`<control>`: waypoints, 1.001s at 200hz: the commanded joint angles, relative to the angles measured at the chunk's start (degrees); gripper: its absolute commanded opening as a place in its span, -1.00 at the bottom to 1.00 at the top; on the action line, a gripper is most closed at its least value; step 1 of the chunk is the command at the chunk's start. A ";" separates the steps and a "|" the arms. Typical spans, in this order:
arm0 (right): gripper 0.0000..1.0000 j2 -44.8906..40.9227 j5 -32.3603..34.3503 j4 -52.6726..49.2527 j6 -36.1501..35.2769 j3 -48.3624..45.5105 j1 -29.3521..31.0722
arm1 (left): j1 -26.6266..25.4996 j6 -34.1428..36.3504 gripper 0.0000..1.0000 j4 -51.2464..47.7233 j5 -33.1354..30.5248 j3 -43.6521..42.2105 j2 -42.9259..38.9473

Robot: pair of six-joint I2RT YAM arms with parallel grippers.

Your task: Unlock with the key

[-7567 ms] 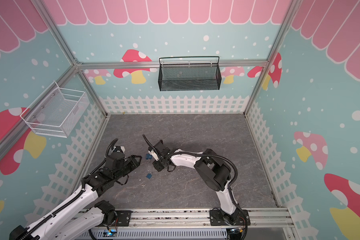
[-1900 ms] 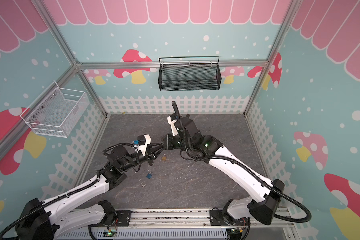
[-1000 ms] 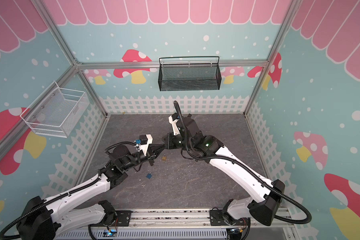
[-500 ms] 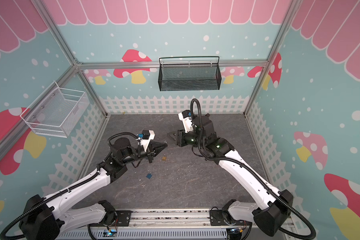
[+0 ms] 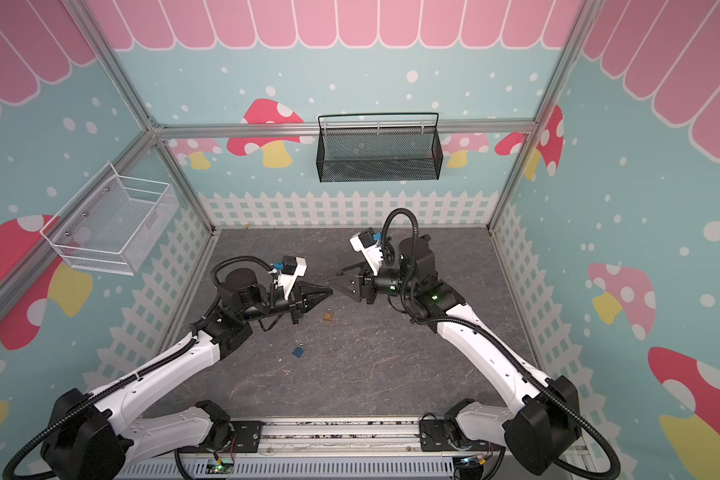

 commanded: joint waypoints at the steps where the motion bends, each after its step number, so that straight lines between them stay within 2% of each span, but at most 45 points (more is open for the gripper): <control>1: -0.08 1.63 -4.52 2.70 -3.53 -0.80 -0.33 | 0.16 0.20 -1.00 1.23 1.81 1.29 0.05; 77: -0.34 3.93 -8.76 2.92 -5.98 -1.28 -0.33 | -0.36 -0.77 -1.00 1.99 2.53 2.50 1.17; 147: -0.60 4.96 -7.74 1.98 -7.79 -1.24 -0.39 | -0.54 -0.77 -1.00 1.22 3.12 3.55 1.61; 200: -0.92 4.71 -6.67 1.61 -9.01 -1.41 -0.35 | -0.54 -0.53 -1.00 0.51 3.79 3.76 1.95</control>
